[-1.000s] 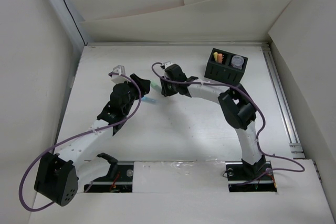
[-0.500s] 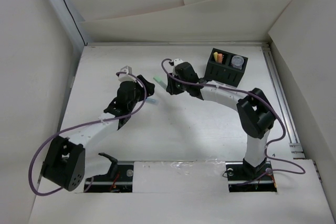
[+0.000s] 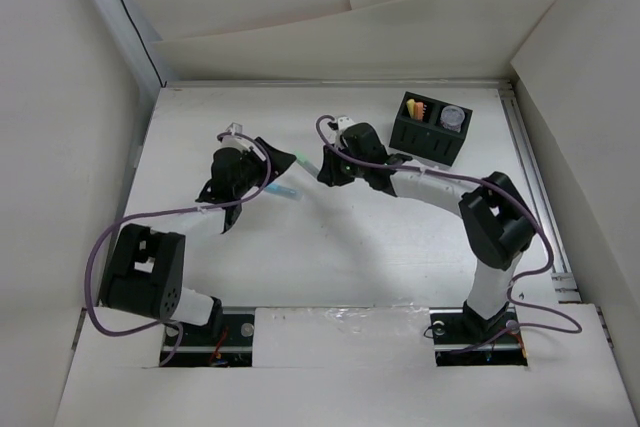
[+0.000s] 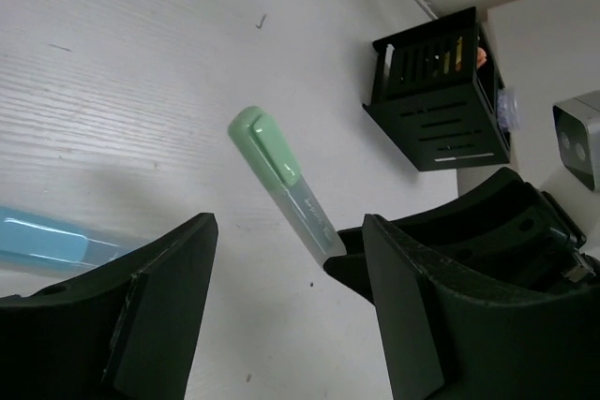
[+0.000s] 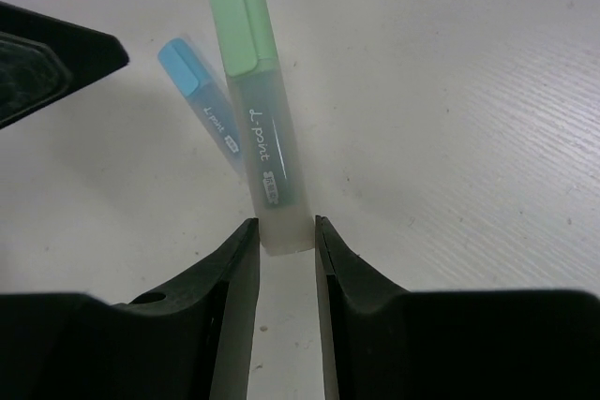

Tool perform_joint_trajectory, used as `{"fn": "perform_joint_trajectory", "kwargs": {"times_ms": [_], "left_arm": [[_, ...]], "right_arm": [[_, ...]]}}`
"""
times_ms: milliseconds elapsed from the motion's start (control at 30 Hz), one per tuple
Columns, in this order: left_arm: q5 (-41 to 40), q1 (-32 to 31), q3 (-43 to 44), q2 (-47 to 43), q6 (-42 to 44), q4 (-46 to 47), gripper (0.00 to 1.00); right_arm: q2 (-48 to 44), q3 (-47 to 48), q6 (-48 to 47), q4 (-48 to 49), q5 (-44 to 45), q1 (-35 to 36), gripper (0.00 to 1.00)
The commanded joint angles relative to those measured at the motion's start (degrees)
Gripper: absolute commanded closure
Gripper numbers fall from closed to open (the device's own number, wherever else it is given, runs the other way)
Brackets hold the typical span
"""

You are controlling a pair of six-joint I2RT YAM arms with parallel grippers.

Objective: Sort the stationery into containers
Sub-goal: Pass the stationery from the right arm to the left

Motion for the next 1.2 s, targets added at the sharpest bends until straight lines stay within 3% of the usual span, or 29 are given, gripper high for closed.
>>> {"fn": "perform_joint_trajectory", "kwargs": {"times_ms": [0,167,533,800,1167], "left_arm": [[5.9,0.0,0.2,1.3,-3.6,7.3,0.41],[7.8,0.0,0.8,3.7,-5.4,9.1,0.47],[5.5,0.0,0.9,4.1,-6.2,11.0,0.49],[6.1,0.0,-0.7,7.0,-10.1,19.1,0.62],[6.6,0.0,-0.2,8.7,-10.7,20.3,0.77]], "right_arm": [[-3.9,-0.8,1.5,4.9,-3.5,-0.2,0.98],[-4.4,-0.8,2.0,5.5,-4.6,0.5,0.98],[-5.5,-1.3,2.0,6.1,-5.7,2.0,0.98],[-6.6,-1.8,2.5,6.1,-6.2,2.0,0.98],[-7.6,-3.0,2.5,6.6,-6.2,1.5,0.98]]}}
